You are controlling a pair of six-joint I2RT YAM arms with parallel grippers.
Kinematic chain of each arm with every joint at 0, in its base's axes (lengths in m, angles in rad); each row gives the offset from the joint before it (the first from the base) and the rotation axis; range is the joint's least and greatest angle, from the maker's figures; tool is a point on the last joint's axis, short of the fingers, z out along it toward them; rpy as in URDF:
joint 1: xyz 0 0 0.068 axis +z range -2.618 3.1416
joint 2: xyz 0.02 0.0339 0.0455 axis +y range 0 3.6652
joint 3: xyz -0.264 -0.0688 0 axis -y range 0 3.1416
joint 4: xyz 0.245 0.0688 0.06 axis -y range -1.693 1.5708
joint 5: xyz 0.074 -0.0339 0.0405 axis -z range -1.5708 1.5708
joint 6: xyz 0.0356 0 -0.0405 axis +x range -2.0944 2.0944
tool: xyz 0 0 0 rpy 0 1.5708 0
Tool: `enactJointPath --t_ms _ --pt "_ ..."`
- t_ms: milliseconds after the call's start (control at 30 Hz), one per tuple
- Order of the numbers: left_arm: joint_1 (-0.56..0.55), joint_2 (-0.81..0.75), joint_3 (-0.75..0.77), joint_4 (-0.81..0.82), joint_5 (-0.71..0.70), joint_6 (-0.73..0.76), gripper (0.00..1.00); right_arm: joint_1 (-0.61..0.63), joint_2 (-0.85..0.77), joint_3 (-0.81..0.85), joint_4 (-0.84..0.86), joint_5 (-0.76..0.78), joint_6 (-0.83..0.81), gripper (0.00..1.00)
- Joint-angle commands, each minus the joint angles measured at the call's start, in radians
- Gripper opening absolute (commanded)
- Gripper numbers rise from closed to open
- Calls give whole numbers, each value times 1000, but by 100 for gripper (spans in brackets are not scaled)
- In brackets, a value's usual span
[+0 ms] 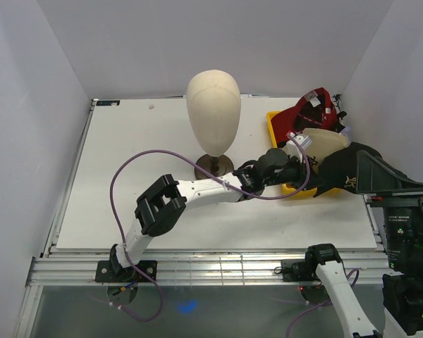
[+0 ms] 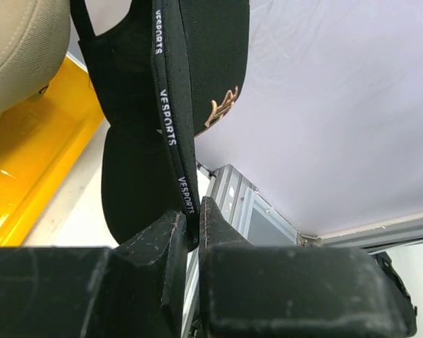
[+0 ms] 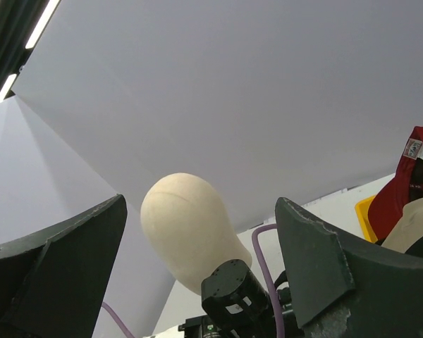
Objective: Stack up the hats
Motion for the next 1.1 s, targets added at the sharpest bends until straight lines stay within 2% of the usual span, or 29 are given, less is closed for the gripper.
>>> enactJointPath --t_ms 0,300,633,867,1067 --pt "-3 -130 53 16 23 12 0 1 -6 23 72 30 -14 91" --pt "-3 -176 114 -20 -20 50 0 1 -12 53 100 49 -35 91" --pt "26 -199 191 -5 -94 24 0 1 -34 99 121 79 -57 90" --pt "37 -275 197 12 -245 13 0 3 -26 132 120 104 -45 89" --pt "41 -397 105 64 -408 -2 0 3 -15 153 121 112 -26 89"
